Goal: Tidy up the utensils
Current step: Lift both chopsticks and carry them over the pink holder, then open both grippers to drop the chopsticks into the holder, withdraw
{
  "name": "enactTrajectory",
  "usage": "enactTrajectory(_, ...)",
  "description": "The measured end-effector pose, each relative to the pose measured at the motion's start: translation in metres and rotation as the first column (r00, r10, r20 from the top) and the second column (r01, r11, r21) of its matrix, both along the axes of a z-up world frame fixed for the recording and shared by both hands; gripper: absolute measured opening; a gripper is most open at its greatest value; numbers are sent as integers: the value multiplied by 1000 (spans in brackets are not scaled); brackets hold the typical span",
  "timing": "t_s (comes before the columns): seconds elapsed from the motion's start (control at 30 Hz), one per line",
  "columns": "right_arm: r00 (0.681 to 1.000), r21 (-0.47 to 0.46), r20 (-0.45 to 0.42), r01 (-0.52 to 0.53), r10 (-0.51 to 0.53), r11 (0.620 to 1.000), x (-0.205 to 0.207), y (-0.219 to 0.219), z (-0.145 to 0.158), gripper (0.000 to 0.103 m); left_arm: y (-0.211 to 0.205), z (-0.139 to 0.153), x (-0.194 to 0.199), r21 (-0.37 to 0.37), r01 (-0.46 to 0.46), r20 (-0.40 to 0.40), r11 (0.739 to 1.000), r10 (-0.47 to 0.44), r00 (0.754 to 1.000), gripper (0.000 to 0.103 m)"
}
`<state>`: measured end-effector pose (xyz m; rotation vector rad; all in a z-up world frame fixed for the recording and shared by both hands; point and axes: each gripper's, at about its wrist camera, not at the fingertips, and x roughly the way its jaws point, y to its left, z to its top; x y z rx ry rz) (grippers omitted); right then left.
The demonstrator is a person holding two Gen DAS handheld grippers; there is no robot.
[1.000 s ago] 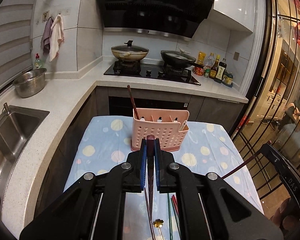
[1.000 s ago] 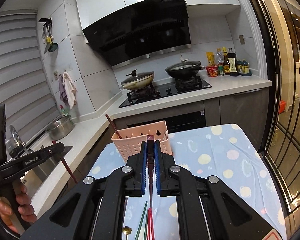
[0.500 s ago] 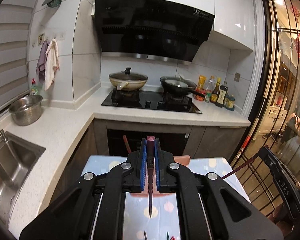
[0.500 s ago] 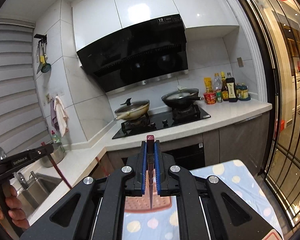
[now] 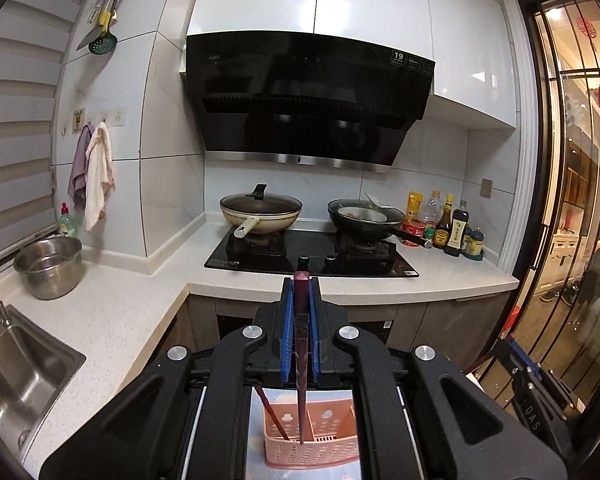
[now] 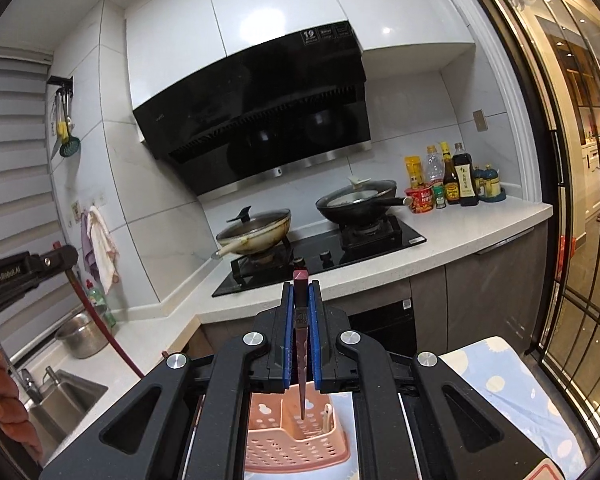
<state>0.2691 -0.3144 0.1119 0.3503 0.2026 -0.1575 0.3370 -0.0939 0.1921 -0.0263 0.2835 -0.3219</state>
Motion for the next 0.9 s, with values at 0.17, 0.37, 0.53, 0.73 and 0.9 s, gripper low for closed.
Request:
enactTrajectory(0.17, 998, -13, -51, -31, 30, 999, 15, 9, -17, 7, -5, -14, 12, 18, -10, 5, 1000, 9, 1000, 7)
enactTrajectory(0.37, 993, -12, -105, -52, 51, 999, 27, 16, -35, 7, -8, -36, 25, 37, -20, -29, 999, 21, 999, 7)
enactTrajectory(0.53, 989, -23, -138, -62, 58, 998, 32, 22, -44, 7, -11, -55, 35, 58, -17, -68, 998, 21, 997, 7)
enactTrajectory(0.73, 983, -36, -173, -71, 64, 997, 33, 25, -51, 16, -8, -73, 41, 58, -12, -141, 998, 20, 990, 48)
enactTrajectory(0.9, 984, -23, -168, -69, 64, 997, 22, 28, -52, 28, 7, -77, 32, 35, -35, -150, 999, 40, 988, 65)
